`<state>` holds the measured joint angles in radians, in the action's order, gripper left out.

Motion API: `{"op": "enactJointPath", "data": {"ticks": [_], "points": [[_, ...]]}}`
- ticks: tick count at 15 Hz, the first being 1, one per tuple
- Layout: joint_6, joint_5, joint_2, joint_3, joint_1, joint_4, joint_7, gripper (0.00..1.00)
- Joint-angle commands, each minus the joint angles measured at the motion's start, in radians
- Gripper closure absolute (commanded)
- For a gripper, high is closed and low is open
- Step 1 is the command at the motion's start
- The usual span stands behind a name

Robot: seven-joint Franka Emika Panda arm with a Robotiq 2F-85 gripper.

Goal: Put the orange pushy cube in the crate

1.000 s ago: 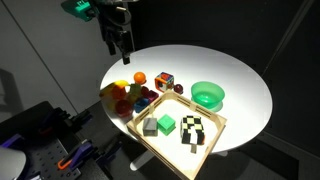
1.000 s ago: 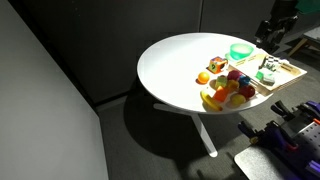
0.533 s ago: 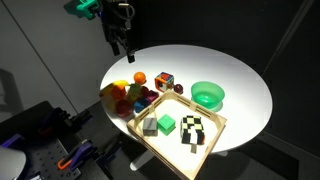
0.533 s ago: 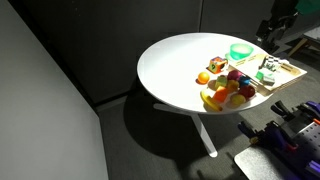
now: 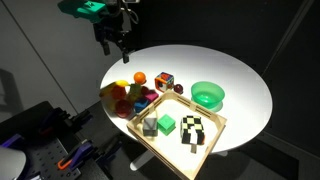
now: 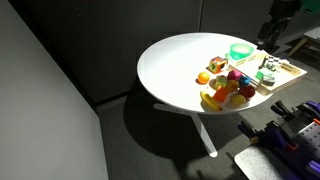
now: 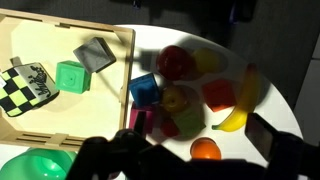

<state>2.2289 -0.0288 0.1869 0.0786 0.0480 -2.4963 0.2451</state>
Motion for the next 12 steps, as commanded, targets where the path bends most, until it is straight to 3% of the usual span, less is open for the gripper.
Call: {"op": "enactJointPath", "data": {"ticks": [1,12], "points": [[-0.060,-0.019,-0.036,0.022,0.001,0.066,0.048,0.00],[-0.121,-0.016,-0.172,0.029,0.016,0.270,0.033,0.00]]}}
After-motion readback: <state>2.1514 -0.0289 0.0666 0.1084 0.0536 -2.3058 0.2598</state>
